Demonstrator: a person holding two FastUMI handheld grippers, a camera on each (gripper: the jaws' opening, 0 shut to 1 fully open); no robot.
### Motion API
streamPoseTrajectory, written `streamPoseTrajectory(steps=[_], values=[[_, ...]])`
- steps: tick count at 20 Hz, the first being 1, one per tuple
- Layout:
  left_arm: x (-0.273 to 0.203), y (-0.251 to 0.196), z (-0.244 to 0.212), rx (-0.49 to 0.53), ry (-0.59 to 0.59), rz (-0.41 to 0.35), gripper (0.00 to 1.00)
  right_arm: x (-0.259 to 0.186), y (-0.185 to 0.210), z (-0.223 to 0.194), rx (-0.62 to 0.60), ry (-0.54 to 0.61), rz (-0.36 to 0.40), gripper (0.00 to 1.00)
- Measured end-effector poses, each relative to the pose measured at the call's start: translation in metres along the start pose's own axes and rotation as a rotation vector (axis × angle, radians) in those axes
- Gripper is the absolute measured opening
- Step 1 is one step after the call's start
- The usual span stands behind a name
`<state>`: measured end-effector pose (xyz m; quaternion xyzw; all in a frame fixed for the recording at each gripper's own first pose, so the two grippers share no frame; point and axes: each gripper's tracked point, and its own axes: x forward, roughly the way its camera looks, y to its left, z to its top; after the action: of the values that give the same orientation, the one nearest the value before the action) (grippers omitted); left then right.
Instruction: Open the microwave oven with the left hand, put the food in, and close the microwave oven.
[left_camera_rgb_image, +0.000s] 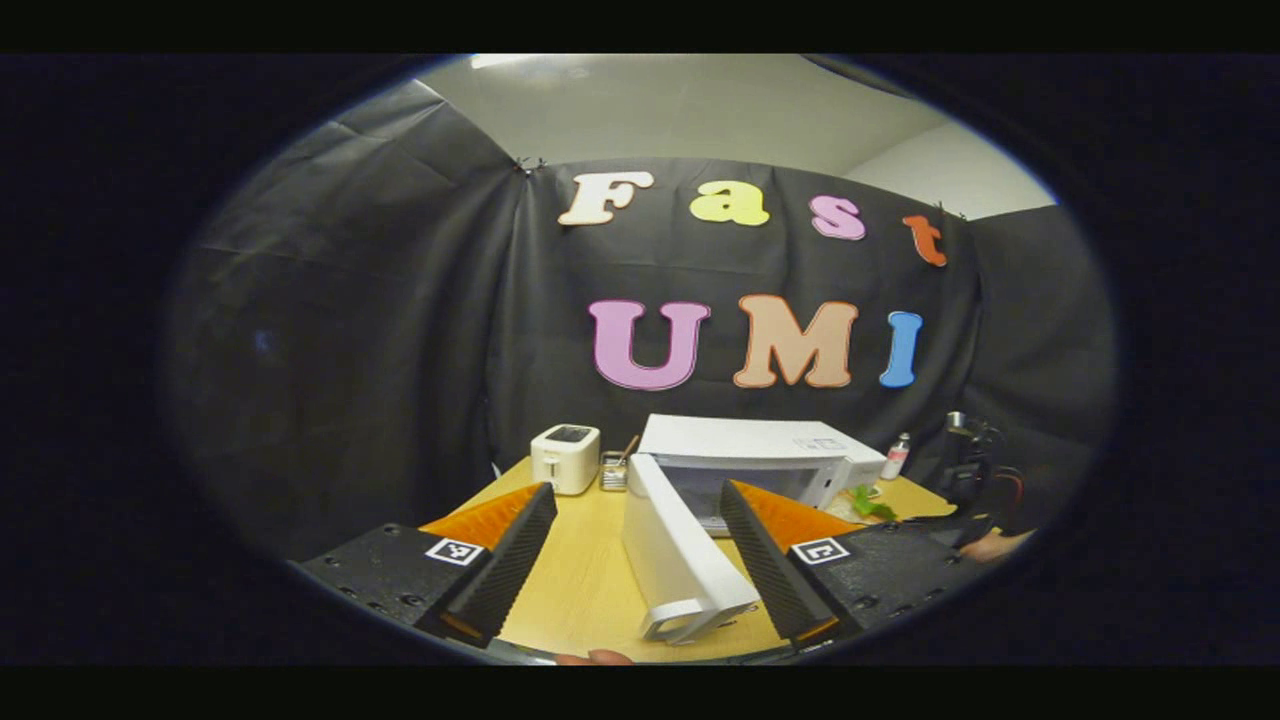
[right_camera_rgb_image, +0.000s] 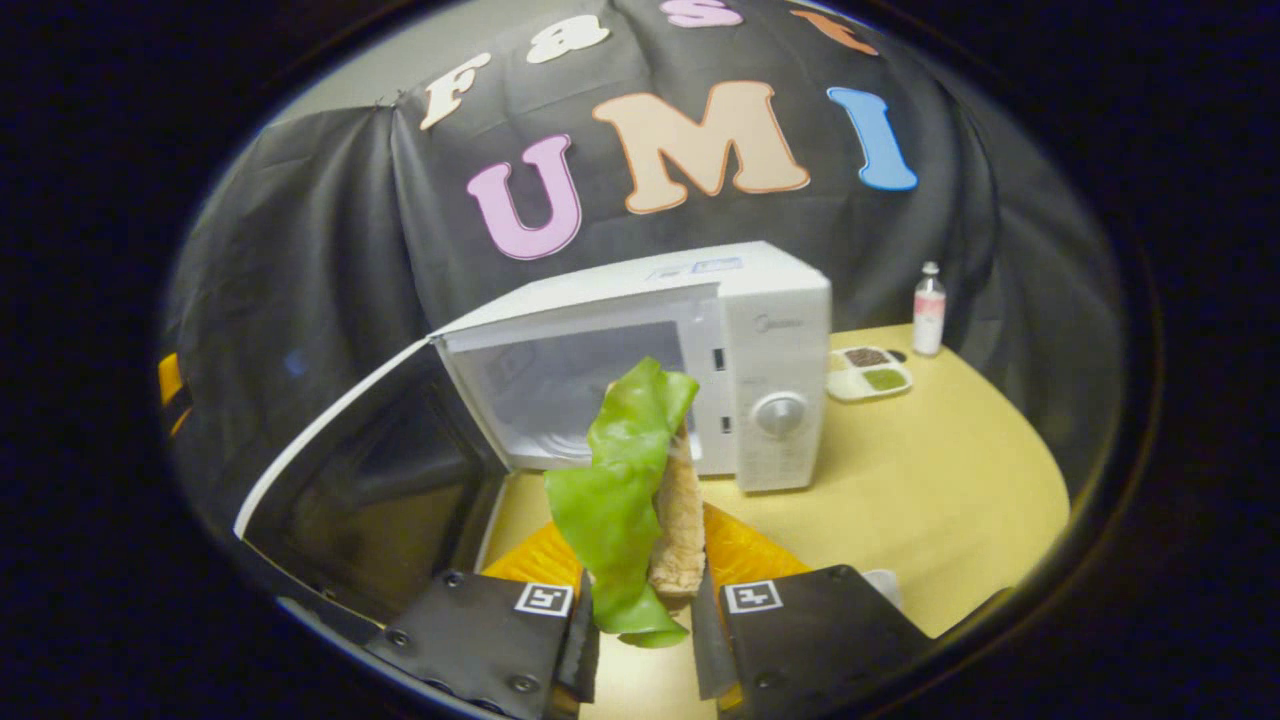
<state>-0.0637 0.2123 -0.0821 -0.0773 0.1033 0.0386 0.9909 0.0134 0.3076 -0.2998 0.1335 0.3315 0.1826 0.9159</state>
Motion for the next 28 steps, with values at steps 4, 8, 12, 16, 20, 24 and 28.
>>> streamPoseTrajectory(steps=[4, 8, 12, 16, 20, 24, 28], values=[[-0.002, -0.003, 0.011, 0.068, -0.018, -0.006, 0.96, 0.054, 0.034, 0.002, 0.168, -0.017, 0.023, 0.4], [-0.005, 0.005, 0.004, 0.119, 0.002, -0.004, 0.94, 0.098, 0.053, 0.007, 0.384, -0.045, 0.002, 0.4], [-0.009, 0.016, -0.007, 0.108, 0.053, 0.008, 0.95, 0.134, 0.059, 0.008, 0.462, -0.099, -0.046, 0.4], [-0.018, 0.039, -0.013, 0.114, 0.078, 0.051, 0.94, 0.166, 0.06, 0.007, 0.547, -0.127, -0.084, 0.4], [-0.022, 0.056, -0.032, 0.12, 0.136, 0.069, 0.95, 0.197, 0.064, 0.017, 0.595, -0.175, -0.114, 0.4], [-0.024, 0.066, -0.038, 0.112, 0.159, 0.087, 0.96, 0.223, 0.058, 0.025, 0.636, -0.205, -0.154, 0.33], [-0.019, 0.069, -0.045, 0.126, 0.194, 0.096, 0.96, 0.236, 0.059, 0.03, 0.632, -0.226, -0.162, 0.33]])
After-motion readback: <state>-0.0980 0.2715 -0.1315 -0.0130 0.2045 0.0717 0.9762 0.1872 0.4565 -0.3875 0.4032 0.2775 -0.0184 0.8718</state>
